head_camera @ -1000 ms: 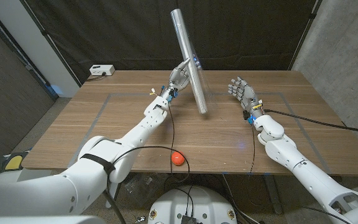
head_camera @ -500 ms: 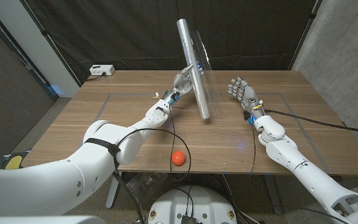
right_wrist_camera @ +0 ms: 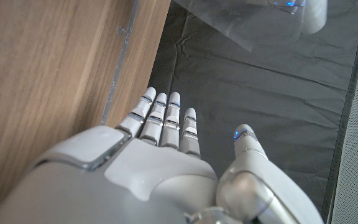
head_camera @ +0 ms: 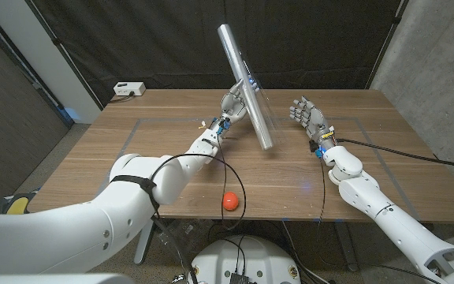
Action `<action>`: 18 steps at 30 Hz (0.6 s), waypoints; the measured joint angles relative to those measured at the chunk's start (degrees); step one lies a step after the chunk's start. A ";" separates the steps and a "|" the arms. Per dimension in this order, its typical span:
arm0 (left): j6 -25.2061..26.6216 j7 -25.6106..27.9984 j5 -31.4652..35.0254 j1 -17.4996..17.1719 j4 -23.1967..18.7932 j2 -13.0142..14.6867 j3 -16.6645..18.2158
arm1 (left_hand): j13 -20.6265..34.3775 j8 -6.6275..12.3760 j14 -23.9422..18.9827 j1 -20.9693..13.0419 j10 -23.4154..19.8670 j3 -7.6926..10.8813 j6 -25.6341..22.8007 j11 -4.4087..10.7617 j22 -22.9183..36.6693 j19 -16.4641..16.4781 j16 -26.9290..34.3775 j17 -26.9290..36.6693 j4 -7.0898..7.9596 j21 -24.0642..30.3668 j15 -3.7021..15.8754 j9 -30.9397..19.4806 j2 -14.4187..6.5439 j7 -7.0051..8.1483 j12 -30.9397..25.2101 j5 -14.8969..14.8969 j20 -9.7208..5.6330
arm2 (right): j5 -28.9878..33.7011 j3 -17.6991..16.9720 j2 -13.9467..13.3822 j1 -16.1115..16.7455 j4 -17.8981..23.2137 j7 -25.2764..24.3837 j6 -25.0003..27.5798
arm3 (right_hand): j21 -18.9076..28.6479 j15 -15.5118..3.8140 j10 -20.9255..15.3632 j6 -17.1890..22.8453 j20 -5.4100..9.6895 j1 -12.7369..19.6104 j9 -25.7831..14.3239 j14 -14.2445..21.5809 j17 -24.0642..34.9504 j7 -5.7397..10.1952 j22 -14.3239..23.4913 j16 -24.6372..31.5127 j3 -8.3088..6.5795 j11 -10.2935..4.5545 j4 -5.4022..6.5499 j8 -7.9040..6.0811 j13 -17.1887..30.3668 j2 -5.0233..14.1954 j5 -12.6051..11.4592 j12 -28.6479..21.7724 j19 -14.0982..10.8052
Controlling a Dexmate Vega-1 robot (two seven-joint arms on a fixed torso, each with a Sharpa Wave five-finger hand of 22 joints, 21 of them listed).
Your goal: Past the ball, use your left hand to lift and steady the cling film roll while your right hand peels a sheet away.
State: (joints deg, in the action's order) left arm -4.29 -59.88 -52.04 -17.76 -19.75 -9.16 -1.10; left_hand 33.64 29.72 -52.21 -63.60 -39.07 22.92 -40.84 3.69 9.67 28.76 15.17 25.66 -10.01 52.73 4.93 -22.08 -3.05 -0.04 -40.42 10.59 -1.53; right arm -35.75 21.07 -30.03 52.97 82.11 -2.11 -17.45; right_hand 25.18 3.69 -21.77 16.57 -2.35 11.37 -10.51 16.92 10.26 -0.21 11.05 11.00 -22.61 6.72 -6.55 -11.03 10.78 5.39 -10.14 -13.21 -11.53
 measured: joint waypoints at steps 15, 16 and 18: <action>2.28 -5.44 -1.68 0.91 0.37 -2.13 3.35 | 0.01 0.00 -0.23 0.00 0.31 0.05 0.21 0.31 -0.08 0.29 -0.79 0.00 -0.05 -0.84 -0.23 -0.33 0.00 -0.21 0.00 -0.06 0.74 | 0.36 0.23 -0.05 -0.08 0.69 -0.64 0.86 | -0.40 -0.30 0.00 0.00 0.00 0.00 0.00 0.30 -0.13 0.00 0.00 0.00 0.00 0.00 0.00 0.00 0.00 0.00 0.00 0.28 0.00; 2.42 -5.45 -1.77 0.91 0.40 -2.28 3.60 | 0.00 0.00 -0.37 0.00 0.31 0.05 0.20 0.31 -0.02 0.29 -0.79 -0.06 -0.05 -0.84 -0.37 -0.38 0.00 -0.20 0.00 -0.07 0.74 | 0.41 0.24 -0.05 -0.10 0.74 -0.70 0.95 | -0.40 -0.30 0.00 0.00 0.00 0.00 0.00 0.30 -0.13 0.00 0.00 0.00 0.00 0.00 0.00 0.00 0.00 0.00 0.00 0.28 0.00; 2.79 -5.43 -2.02 0.91 0.45 -2.50 4.01 | 0.01 0.00 -0.41 0.00 0.31 0.05 0.19 0.31 0.08 0.50 -1.12 -0.16 -0.05 -0.84 -0.40 -0.39 0.00 -0.19 0.00 -0.25 0.56 | 0.49 0.31 -0.05 -0.20 0.86 -0.83 1.18 | -0.40 -0.30 0.00 0.00 0.00 0.00 0.00 0.30 -0.13 0.00 0.00 -0.05 0.00 0.00 0.00 0.00 0.00 0.00 0.00 0.28 0.00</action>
State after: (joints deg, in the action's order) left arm -1.49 -65.31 -54.06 -16.85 -19.30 -11.66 2.91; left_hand 33.65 29.72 -52.62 -63.60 -38.76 22.97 -40.65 4.00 9.76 29.27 14.05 25.50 -10.06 51.90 4.52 -22.47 -3.05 -0.23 -40.43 10.34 -0.97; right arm -35.26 21.38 -30.07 52.77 82.97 -2.94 -16.27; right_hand 24.78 3.39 -21.77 16.57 -2.35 11.38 -10.51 17.23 10.13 -0.21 11.05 10.95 -22.61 6.72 -6.55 -11.03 10.78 5.40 -10.14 -12.93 -11.53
